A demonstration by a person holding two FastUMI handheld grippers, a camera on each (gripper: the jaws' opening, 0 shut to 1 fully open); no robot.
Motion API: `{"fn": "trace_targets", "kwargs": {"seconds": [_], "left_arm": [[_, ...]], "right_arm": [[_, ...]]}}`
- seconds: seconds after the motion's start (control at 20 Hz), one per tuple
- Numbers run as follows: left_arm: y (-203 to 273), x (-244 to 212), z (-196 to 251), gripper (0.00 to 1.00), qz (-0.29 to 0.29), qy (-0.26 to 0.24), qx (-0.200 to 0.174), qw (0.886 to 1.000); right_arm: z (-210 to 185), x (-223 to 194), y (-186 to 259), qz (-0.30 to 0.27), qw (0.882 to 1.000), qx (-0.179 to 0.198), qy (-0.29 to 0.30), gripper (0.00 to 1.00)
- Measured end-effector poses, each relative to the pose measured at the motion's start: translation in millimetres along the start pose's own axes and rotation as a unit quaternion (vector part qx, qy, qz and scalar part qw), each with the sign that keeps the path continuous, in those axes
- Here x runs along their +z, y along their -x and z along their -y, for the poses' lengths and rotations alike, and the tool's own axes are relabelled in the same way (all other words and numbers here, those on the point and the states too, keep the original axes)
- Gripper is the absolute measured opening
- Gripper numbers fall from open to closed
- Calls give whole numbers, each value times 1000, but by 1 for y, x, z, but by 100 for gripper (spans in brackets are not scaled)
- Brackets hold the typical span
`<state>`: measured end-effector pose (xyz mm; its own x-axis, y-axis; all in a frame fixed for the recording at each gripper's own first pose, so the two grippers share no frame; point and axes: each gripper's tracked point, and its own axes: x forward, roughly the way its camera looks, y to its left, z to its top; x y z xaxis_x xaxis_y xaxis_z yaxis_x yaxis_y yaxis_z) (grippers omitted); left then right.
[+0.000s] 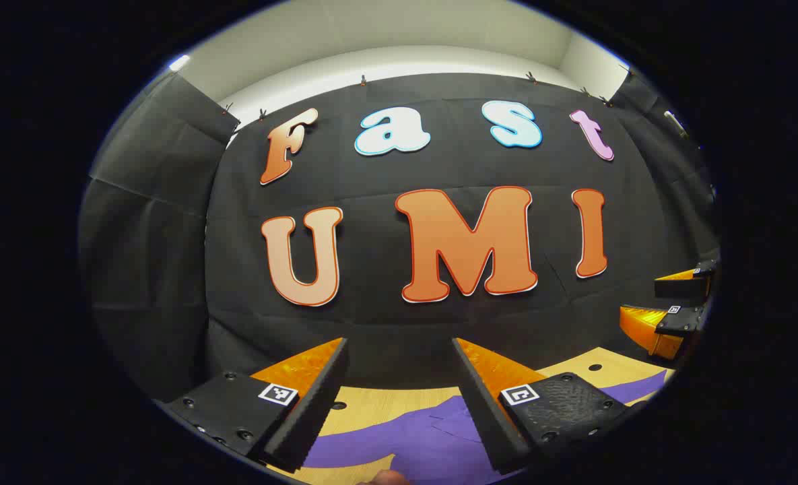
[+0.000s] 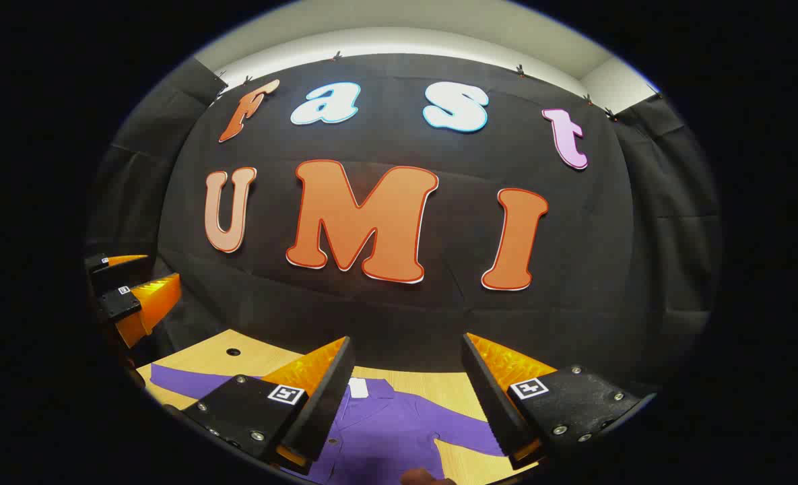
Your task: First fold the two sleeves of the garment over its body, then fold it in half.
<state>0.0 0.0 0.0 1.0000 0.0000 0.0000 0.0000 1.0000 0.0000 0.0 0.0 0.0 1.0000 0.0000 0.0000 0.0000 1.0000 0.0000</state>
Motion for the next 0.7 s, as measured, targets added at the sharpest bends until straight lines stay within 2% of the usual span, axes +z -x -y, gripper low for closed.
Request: {"fn": "trace_targets", "kwargs": {"seconds": [0.7], "left_arm": [[4,-6,5,94,-5,4,0,1000]], "right_arm": [[2,-4,0,-6,1000,-6,-2,95]]}}
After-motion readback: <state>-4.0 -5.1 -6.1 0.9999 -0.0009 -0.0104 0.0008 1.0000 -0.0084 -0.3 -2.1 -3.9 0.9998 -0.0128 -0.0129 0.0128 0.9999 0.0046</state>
